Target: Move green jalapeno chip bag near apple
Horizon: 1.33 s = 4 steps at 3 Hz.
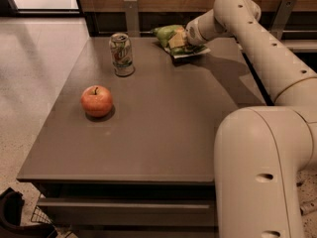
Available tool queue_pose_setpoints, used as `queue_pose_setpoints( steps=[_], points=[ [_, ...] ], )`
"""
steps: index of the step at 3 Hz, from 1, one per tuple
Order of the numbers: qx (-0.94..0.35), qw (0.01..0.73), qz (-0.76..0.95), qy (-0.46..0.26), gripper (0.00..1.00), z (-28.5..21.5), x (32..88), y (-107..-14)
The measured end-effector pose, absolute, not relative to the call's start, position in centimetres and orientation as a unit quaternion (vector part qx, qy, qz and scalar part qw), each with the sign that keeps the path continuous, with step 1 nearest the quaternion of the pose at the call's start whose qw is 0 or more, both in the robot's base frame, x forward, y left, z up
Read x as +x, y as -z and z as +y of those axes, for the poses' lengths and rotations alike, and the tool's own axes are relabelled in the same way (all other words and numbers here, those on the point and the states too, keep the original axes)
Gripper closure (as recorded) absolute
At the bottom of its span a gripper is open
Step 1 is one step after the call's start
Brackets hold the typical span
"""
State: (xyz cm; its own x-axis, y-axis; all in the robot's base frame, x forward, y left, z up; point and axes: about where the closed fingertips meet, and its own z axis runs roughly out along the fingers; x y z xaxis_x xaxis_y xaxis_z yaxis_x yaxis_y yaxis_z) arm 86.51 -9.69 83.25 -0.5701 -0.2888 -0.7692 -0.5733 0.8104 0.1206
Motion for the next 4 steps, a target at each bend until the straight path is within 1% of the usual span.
queue_pose_setpoints(
  steps=[2,4],
  points=[
    [-0.247,0.395,0.867,-0.179,1.0,-9.9,86.5,-83.6],
    [-0.233,0.431,0.861,-0.138,1.0,-13.4,85.0,-88.4]
  ],
)
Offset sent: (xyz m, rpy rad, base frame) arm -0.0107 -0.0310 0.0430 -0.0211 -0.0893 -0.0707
